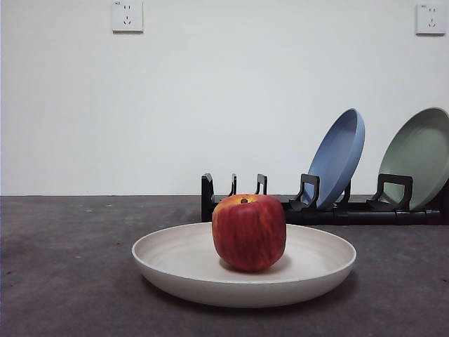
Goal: Take the yellow plate from the plate rack,put the plate on the table,take the apple from the table,put the apple in the plate
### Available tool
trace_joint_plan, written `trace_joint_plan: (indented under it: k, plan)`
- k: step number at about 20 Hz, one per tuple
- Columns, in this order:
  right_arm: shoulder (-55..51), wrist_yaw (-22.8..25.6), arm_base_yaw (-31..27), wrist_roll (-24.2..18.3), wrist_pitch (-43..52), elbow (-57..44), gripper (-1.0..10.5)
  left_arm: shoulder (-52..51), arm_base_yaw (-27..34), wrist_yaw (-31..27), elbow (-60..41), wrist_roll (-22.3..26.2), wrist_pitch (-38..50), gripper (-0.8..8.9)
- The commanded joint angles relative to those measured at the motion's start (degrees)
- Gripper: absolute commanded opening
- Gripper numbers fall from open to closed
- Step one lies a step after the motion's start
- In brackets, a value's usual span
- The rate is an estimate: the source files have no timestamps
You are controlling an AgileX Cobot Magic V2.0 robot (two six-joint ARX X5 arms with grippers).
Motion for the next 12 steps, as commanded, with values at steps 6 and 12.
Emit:
trace_joint_plan:
  k: [6,12]
  plan:
    - [0.04,0.26,0.04,0.61,0.15,0.00,0.0,-9.73,0.37,0.07,-14.53,-8.35,1.01,-0.04]
    - [0.04,0.26,0.04,0.61,0.15,0.00,0.0,-9.73,0.37,0.81,-17.49,-12.85,0.90,-0.04]
